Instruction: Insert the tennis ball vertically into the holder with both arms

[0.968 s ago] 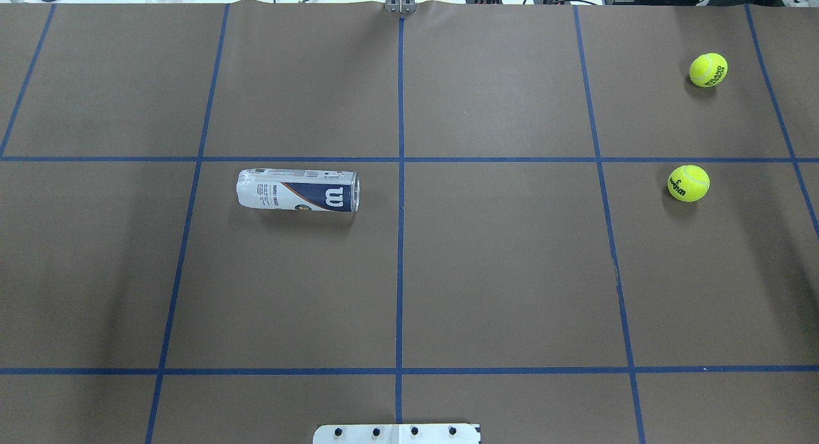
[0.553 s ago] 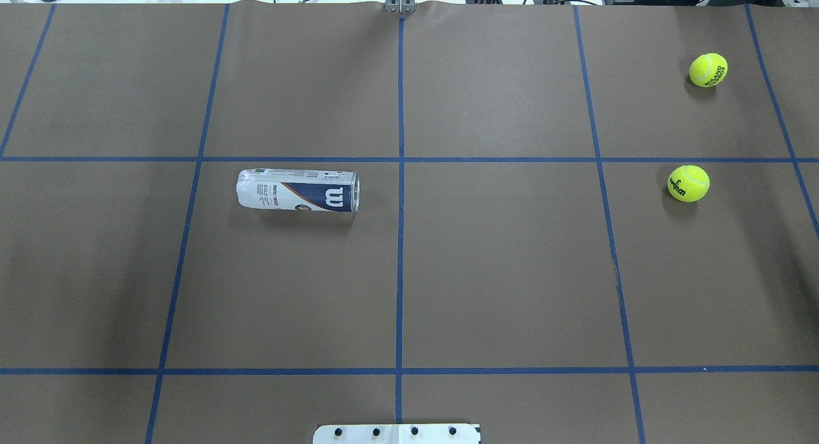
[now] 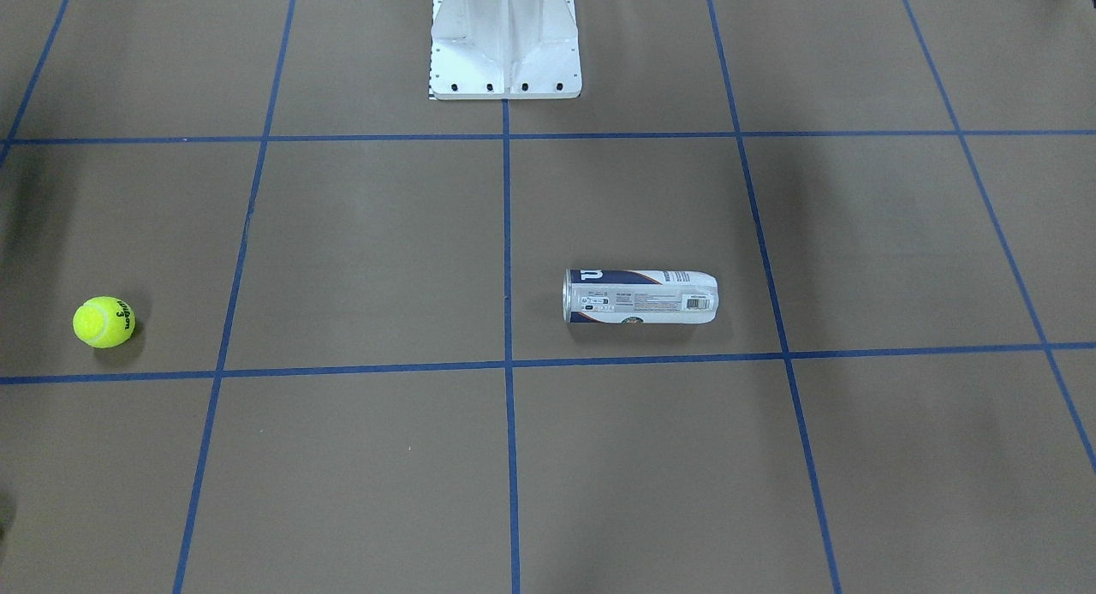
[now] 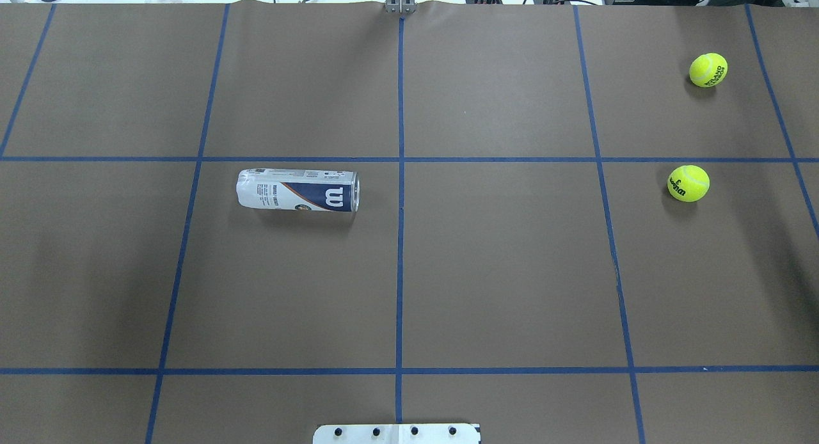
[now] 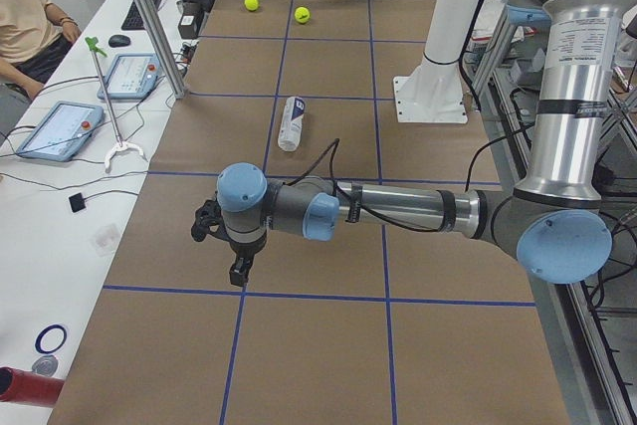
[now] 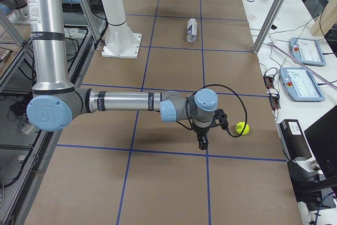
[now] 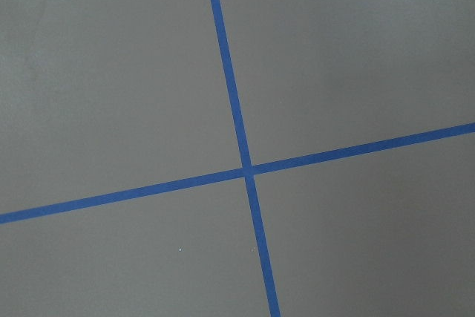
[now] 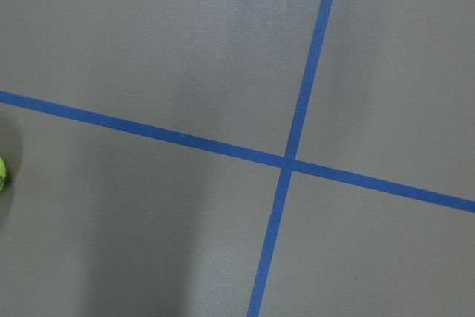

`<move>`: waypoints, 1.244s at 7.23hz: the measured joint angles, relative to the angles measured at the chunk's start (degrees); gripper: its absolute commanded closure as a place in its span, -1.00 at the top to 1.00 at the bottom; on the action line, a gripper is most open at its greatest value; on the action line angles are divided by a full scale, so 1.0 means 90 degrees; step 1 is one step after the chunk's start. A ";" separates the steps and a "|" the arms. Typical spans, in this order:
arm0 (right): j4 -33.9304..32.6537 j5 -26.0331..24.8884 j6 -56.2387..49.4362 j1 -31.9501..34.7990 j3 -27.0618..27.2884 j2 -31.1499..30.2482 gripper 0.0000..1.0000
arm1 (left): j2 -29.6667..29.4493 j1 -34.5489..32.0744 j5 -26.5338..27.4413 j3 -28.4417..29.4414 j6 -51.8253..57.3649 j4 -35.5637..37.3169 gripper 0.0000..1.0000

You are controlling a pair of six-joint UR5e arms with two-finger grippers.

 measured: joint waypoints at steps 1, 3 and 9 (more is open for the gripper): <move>-0.0001 0.0009 0.0005 -0.0008 0.0004 0.0027 0.99 | -0.0184 0.0083 0.0001 -0.0031 -0.0167 -0.0015 0.98; 0.0004 0.0024 0.0007 -0.0014 0.0022 0.0053 0.99 | -0.0546 0.0599 0.0032 -0.0242 -0.0190 -0.0362 0.98; 0.0006 0.0019 0.0069 -0.0014 0.0077 0.0066 0.99 | -0.2719 0.2950 0.1213 -0.0422 -0.0156 -0.1189 1.00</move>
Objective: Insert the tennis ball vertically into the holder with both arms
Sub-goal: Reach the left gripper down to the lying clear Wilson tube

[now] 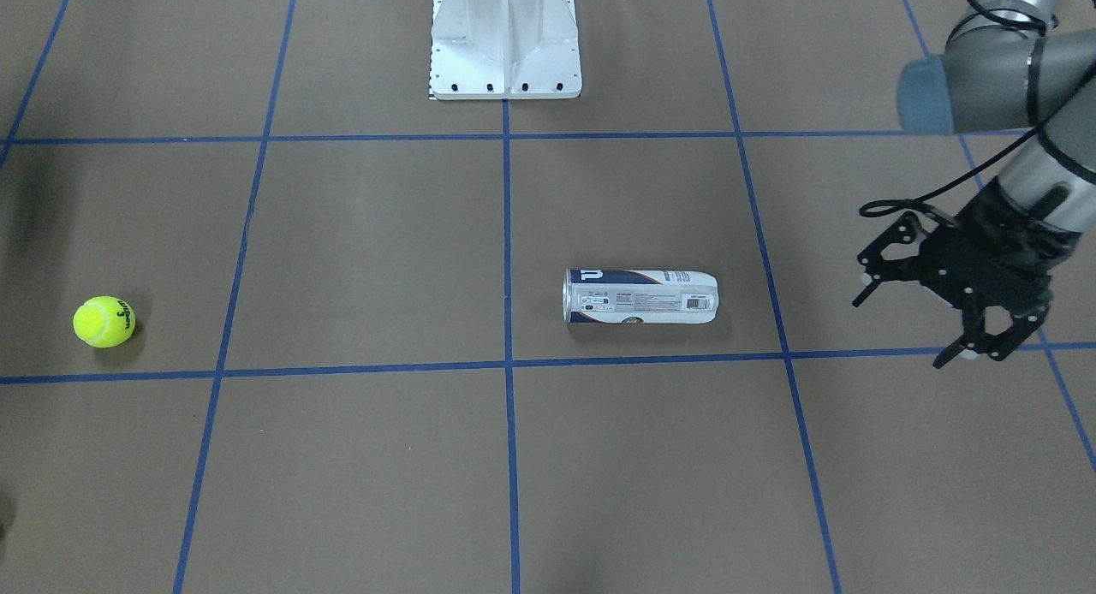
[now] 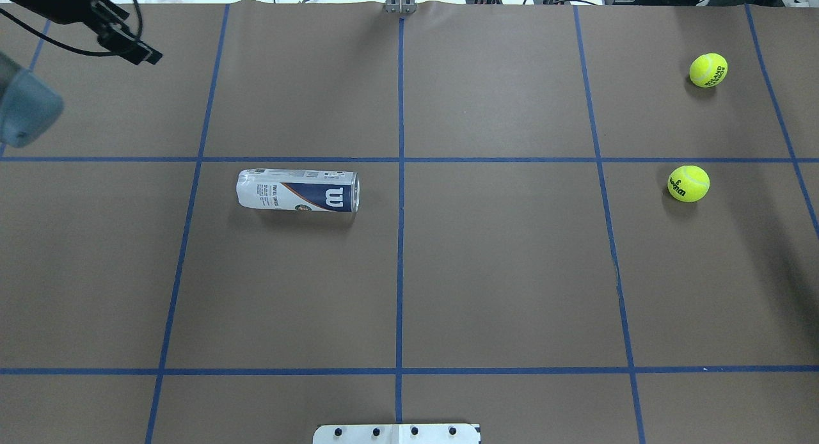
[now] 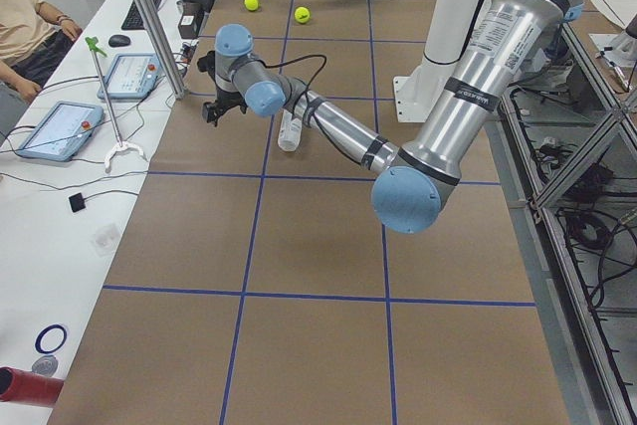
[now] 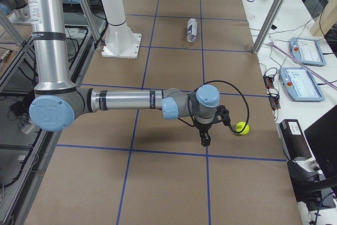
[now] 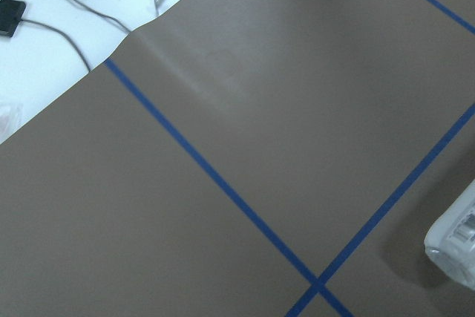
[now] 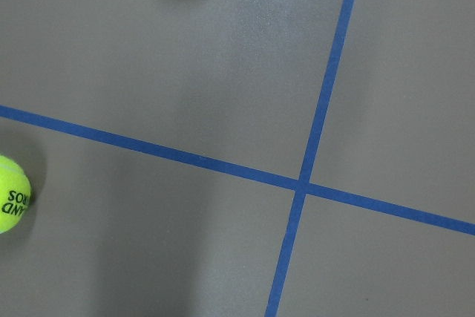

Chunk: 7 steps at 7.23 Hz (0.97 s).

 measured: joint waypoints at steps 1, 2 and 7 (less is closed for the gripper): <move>-0.0004 0.0000 -0.0001 0.0000 0.0018 -0.0003 0.99 | -0.0331 0.0648 0.0535 -0.0004 0.0000 0.0016 1.00; -0.0006 0.0000 -0.0002 0.0000 0.0030 -0.0006 0.99 | -0.0610 0.1148 0.0876 0.0007 0.0003 0.0053 1.00; -0.0008 0.0011 0.0009 0.0000 0.0067 -0.0008 0.99 | -0.1048 0.2519 0.1249 0.0121 0.2045 0.0586 1.00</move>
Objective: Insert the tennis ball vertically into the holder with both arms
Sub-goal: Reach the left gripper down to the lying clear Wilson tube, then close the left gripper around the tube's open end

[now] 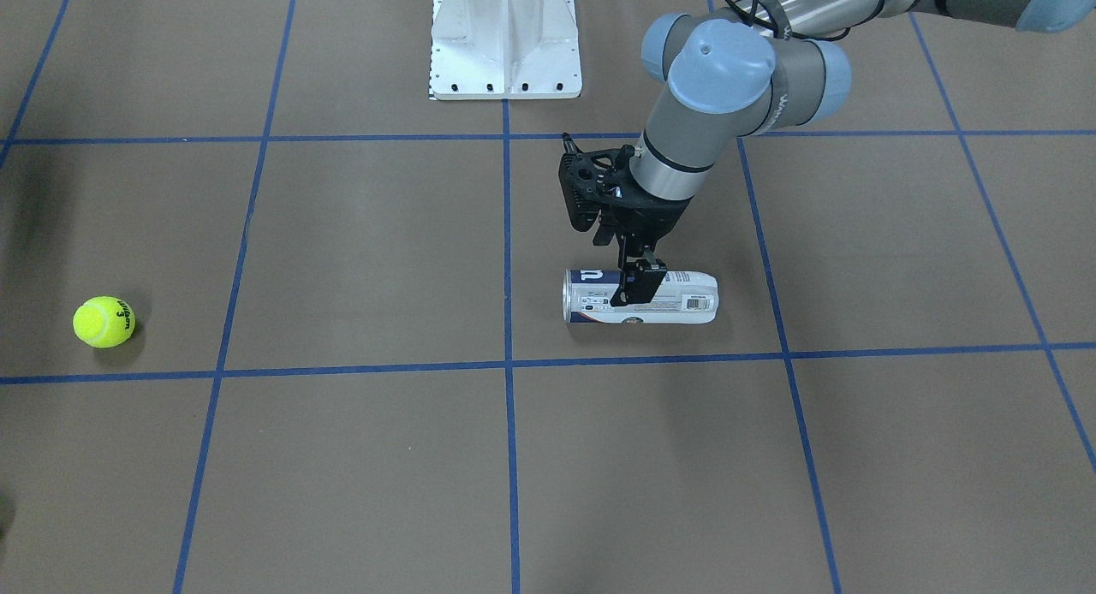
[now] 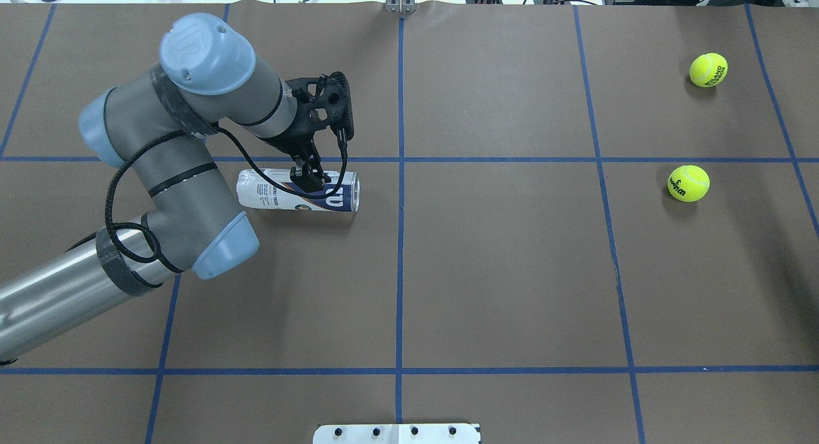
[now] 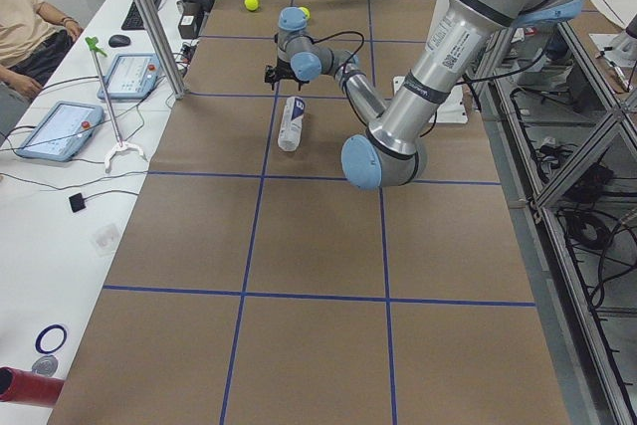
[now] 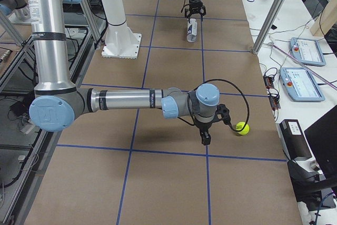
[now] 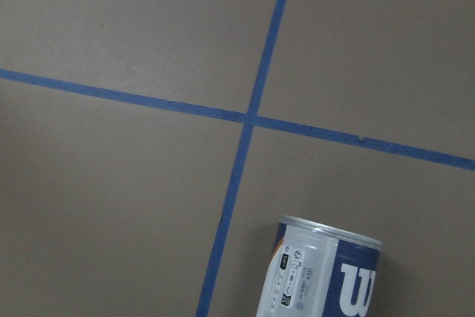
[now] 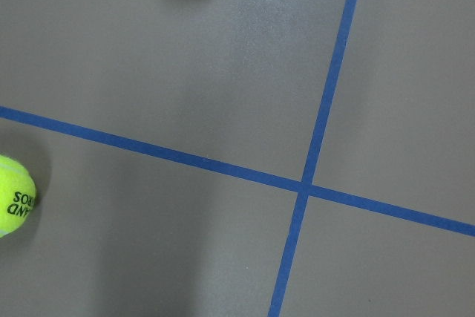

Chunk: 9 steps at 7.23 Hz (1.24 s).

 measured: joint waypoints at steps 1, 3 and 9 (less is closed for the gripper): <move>0.0000 0.0005 0.0004 0.0000 0.0006 0.0000 0.99 | -0.0083 0.0169 0.0198 0.0093 0.0245 0.0009 1.00; 0.0000 0.0008 0.0007 0.0000 0.0010 0.0000 0.99 | -0.0319 0.0414 0.0549 0.0396 0.0392 0.0013 1.00; 0.0000 0.0018 0.0008 0.0000 0.0008 0.0000 0.99 | -0.0469 0.0736 0.0928 0.1036 0.0305 -0.0026 0.99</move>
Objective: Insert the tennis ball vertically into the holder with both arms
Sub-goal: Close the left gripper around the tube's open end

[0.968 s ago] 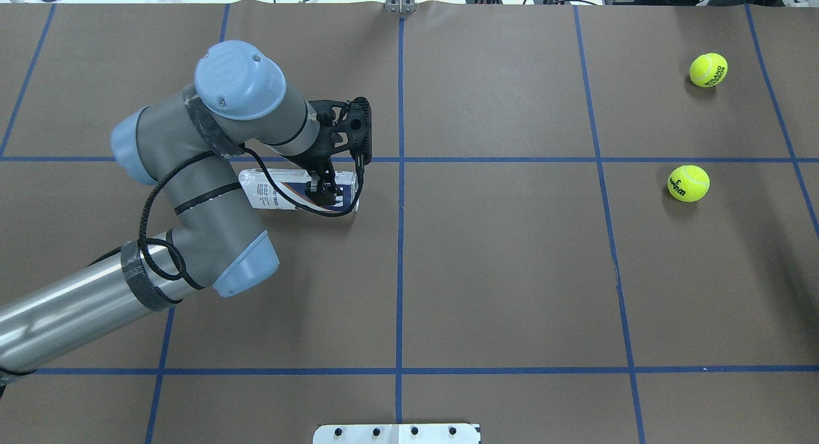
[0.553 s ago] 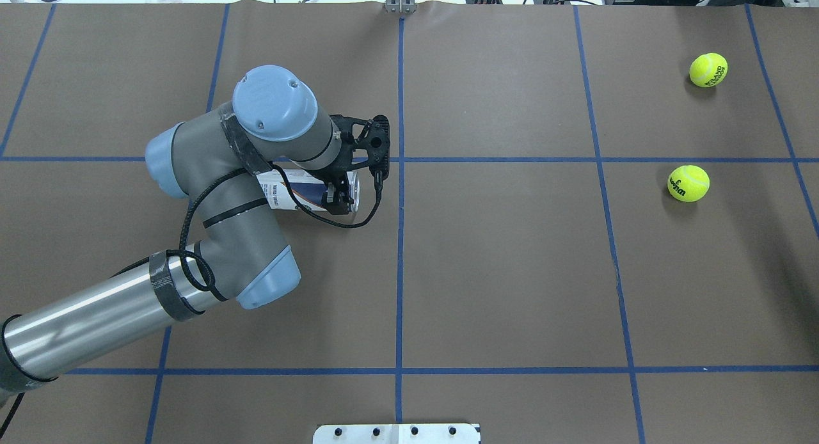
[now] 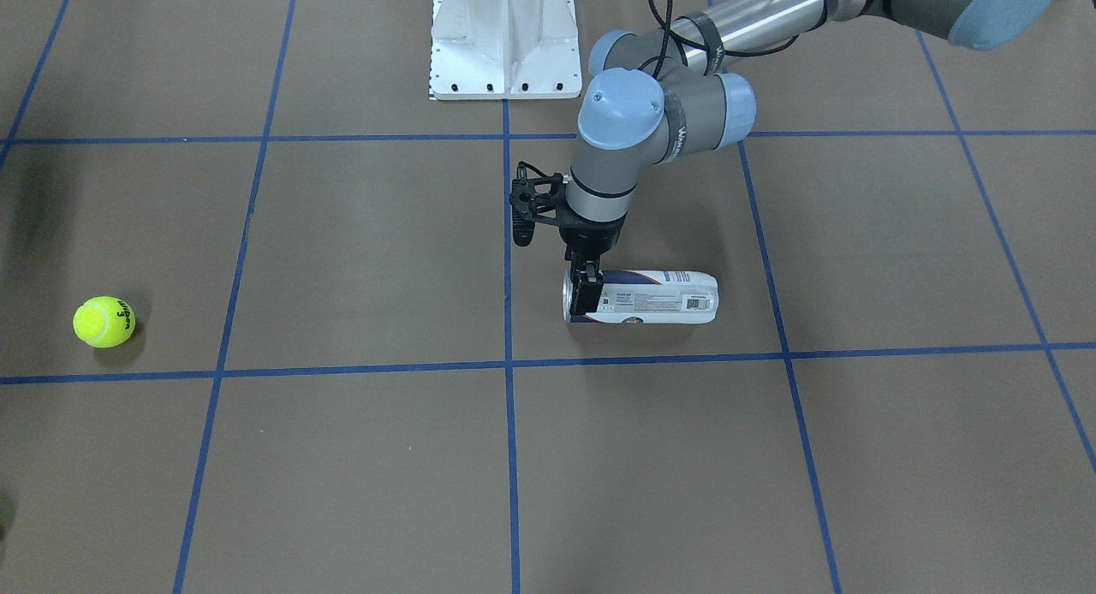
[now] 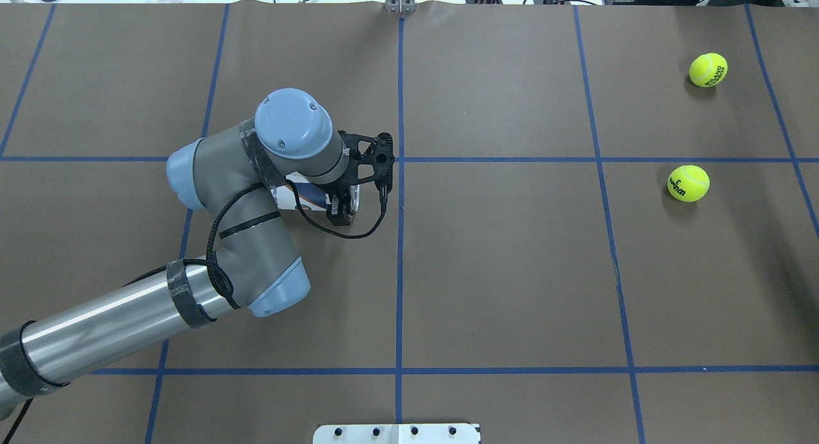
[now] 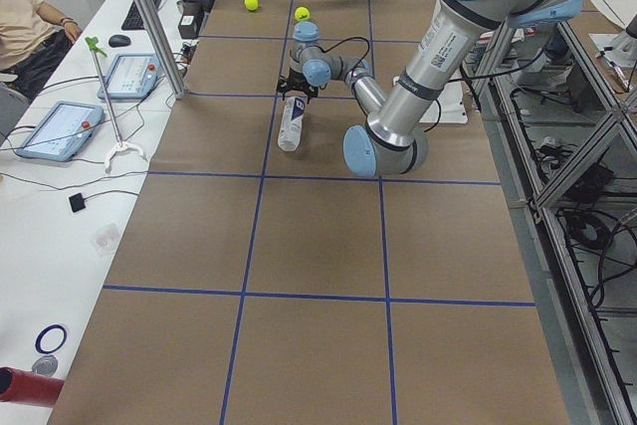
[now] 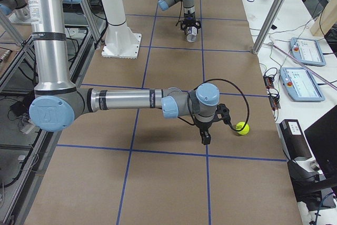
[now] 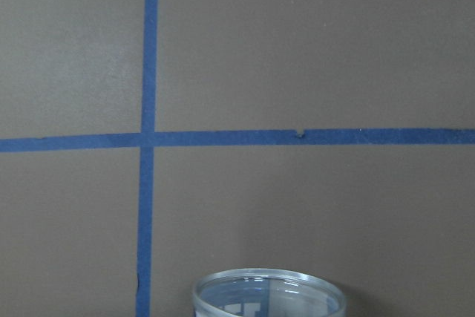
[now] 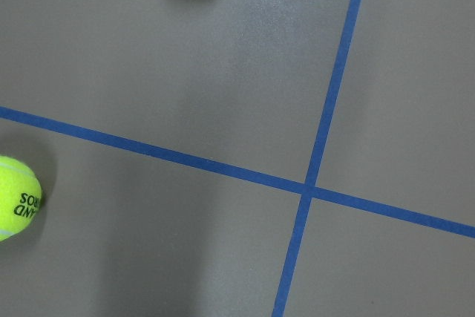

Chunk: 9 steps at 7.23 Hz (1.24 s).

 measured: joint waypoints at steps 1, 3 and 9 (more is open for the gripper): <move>0.0000 0.0000 0.0000 0.0000 -0.0001 0.0000 0.99 | -0.0054 0.0011 -0.0001 0.0129 0.0003 -0.0017 0.99; 0.0000 0.0000 0.0000 0.0000 -0.0005 0.0000 0.99 | -0.0108 0.0067 -0.0002 0.0312 0.0012 -0.0029 0.98; -0.0007 0.0000 0.0000 0.0000 -0.0007 0.0000 0.99 | -0.0121 0.0159 0.0006 0.0474 0.0031 -0.0029 0.50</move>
